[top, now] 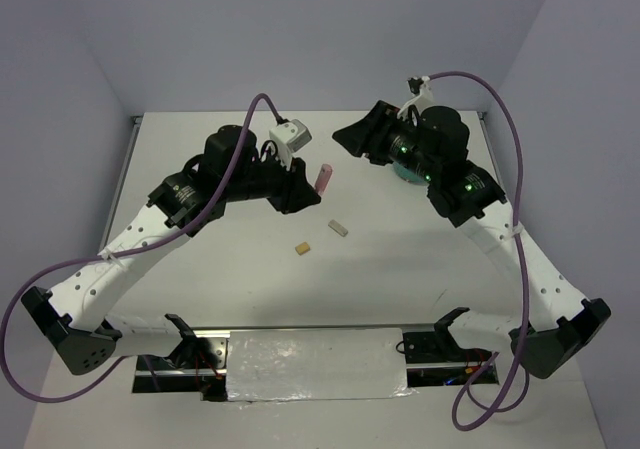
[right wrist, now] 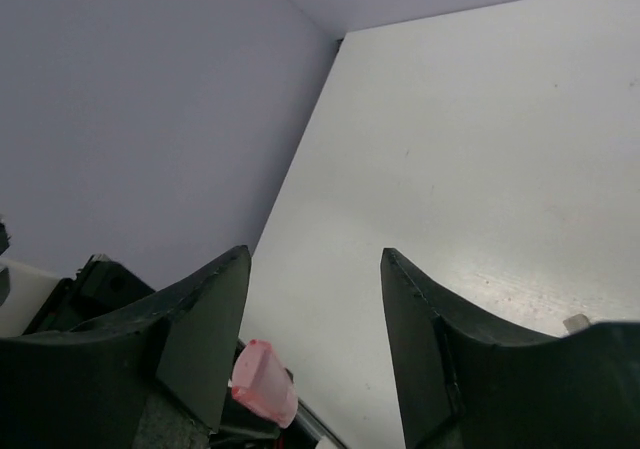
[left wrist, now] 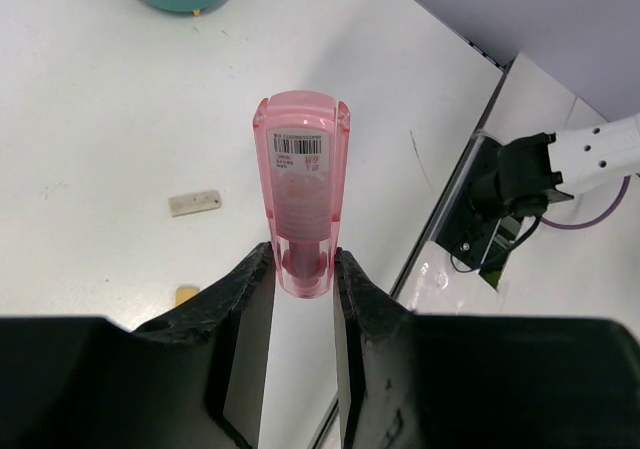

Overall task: Sort the stationery into containers
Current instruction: Close the pen cap on the pen.

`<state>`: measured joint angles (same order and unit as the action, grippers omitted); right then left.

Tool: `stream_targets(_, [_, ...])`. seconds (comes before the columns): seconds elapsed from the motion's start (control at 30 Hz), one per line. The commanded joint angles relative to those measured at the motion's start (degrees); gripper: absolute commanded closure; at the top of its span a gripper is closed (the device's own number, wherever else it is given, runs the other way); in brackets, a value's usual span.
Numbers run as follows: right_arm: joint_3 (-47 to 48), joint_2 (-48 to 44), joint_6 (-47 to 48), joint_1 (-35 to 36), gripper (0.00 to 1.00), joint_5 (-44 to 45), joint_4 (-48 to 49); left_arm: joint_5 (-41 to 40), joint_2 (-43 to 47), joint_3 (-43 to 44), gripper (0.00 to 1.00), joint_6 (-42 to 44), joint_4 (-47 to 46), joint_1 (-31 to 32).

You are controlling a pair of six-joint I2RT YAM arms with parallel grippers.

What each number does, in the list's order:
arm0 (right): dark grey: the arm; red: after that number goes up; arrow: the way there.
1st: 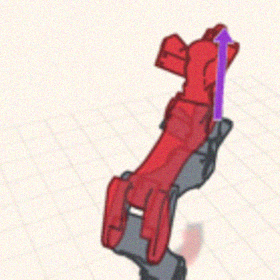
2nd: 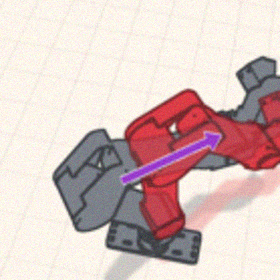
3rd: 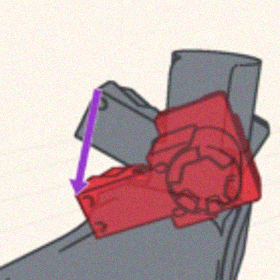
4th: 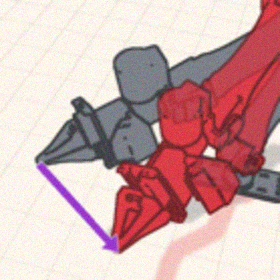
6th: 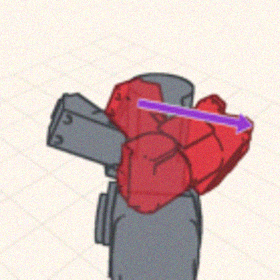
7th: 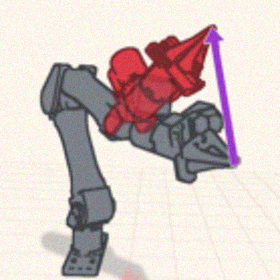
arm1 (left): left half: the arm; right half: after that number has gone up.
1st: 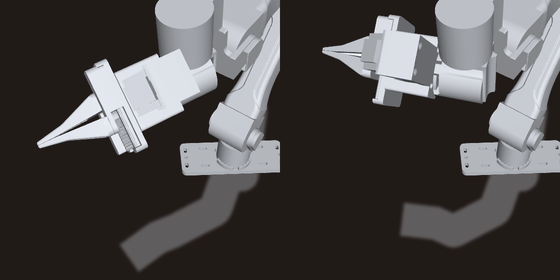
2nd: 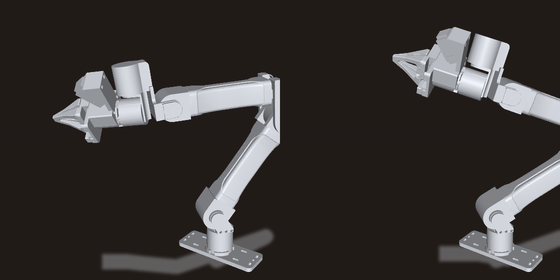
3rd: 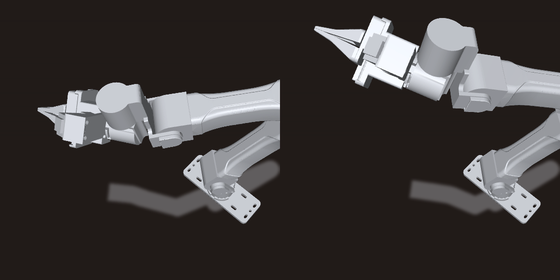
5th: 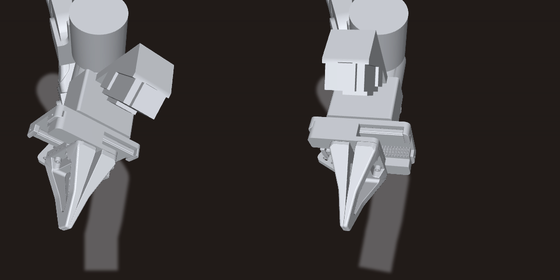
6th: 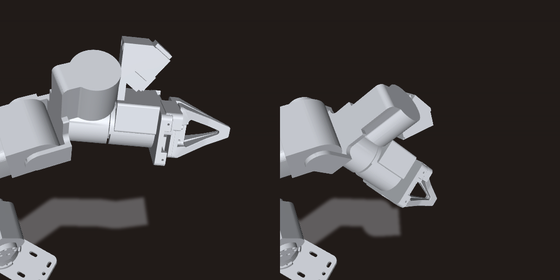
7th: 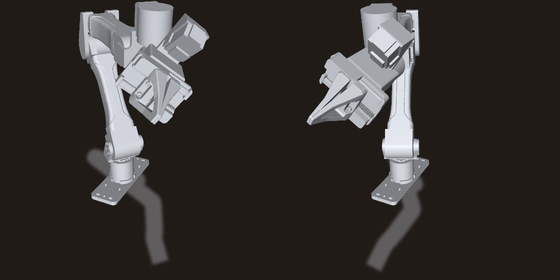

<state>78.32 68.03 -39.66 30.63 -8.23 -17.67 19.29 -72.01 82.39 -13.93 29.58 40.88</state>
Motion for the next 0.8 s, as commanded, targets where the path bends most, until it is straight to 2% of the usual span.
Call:
stream_targets(0.0, [3.24, -1.76, -0.68, 0.04, 0.37, -3.36, -0.7, -2.06, 0.38, 0.84, 1.0, -0.83, -2.43, -0.19])
stream_targets(0.23, [2.1, -0.71, -3.58, 0.83, 0.37, -11.8, -1.04, -1.98, -0.06, 1.02, 1.0, -0.66, -2.16, -0.19])
stream_targets(0.6, [2.1, 2.28, -1.13, 4.44, 0.46, -11.73, -7.37, -1.71, -1.12, 2.16, 1.0, 0.05, -1.98, -0.19])
stream_targets(0.67, [1.92, 2.55, -0.77, 4.44, 0.52, -11.11, -7.82, -1.71, -1.12, 2.16, 1.0, -0.13, -2.16, -0.19])
stream_targets(0.7, [2.01, 2.72, -0.34, 4.44, 0.64, -10.67, -7.9, -1.71, -1.12, 2.16, 1.0, -0.13, -2.16, -0.19])
stream_targets(0.77, [2.53, 2.98, -0.07, 4.44, 0.73, -10.75, -8.08, -2.32, -1.12, 2.07, 1.0, -0.04, -1.99, -0.19])
